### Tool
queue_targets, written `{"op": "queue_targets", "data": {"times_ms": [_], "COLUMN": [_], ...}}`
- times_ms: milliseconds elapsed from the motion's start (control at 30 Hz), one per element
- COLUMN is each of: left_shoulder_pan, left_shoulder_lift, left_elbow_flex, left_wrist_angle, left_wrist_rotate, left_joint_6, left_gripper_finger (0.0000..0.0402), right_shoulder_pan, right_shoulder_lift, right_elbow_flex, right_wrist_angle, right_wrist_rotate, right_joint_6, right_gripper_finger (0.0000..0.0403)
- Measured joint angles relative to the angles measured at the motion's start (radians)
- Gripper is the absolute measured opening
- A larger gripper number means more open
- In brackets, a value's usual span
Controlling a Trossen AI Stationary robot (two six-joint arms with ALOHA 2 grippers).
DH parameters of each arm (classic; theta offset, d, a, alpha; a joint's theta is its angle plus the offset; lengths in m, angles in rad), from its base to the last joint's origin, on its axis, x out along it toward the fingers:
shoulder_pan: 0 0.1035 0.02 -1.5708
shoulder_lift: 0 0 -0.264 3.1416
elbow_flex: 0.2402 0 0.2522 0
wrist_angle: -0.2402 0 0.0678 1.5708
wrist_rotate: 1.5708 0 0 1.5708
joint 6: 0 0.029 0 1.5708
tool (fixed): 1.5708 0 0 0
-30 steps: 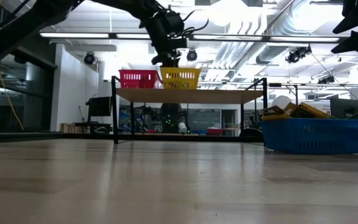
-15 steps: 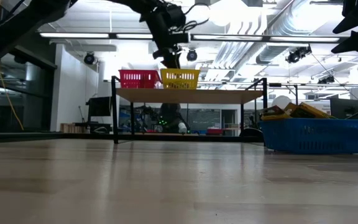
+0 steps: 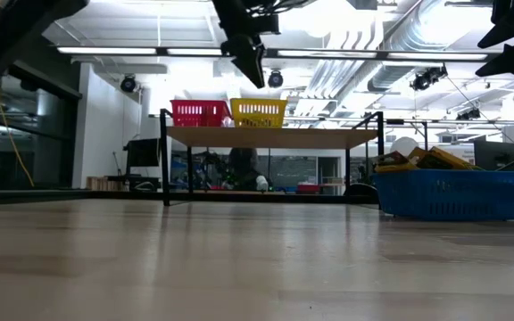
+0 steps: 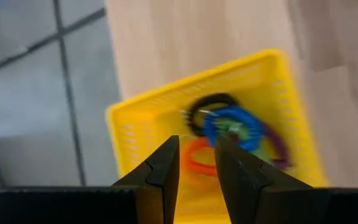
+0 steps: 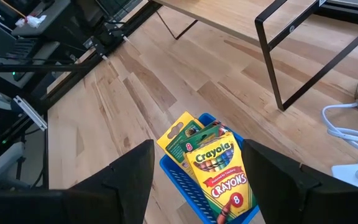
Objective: Pick & Place Office Desk Supplies
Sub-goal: Put the blue bin on the shelf
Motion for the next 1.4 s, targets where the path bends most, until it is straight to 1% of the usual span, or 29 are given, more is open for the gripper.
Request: {"op": "queue_targets", "data": {"times_ms": [300, 433, 533, 667, 800, 1000, 1167, 1400], "left_shoulder_pan": [-0.131, -0.196, -0.255, -0.338, -0.412, -0.479, -0.524, -0.6], "left_shoulder_lift": [-0.001, -0.001, -0.001, -0.001, 0.005, -0.006, -0.067, -0.191], "left_elbow_flex": [0.0, 0.0, 0.0, -0.003, -0.021, -0.142, -0.269, -0.499], "left_wrist_angle": [-0.212, -0.289, -0.314, -0.313, -0.302, -0.208, -0.111, 0.074], "left_wrist_rotate": [0.001, -0.023, -0.048, -0.057, -0.103, -0.074, -0.062, -0.074], "left_joint_6": [-0.241, -0.394, -0.49, -0.571, -0.679, -0.778, -0.869, -0.921], "left_gripper_finger": [0.0095, 0.0095, 0.0095, 0.0095, 0.0095, 0.0095, 0.0095, 0.0095], "right_shoulder_pan": [0.0, 0.0, 0.0, 0.0, 0.0, 0.0, 0.0, 0.0], "right_shoulder_lift": [0.0, 0.0, 0.0, 0.0, 0.0, 0.0, 0.0, 0.0], "right_elbow_flex": [0.0, 0.0, 0.0, 0.0, 0.0, 0.0, 0.0, 0.0], "right_wrist_angle": [0.0, 0.0, 0.0, 0.0, 0.0, 0.0, 0.0, 0.0], "right_wrist_rotate": [0.0, 0.0, 0.0, 0.0, 0.0, 0.0, 0.0, 0.0], "right_joint_6": [0.0, 0.0, 0.0, 0.0, 0.0, 0.0, 0.0, 0.0], "right_gripper_finger": [0.0231, 0.0231, 0.0231, 0.0231, 0.0231, 0.0231, 0.0231, 0.0231]}}
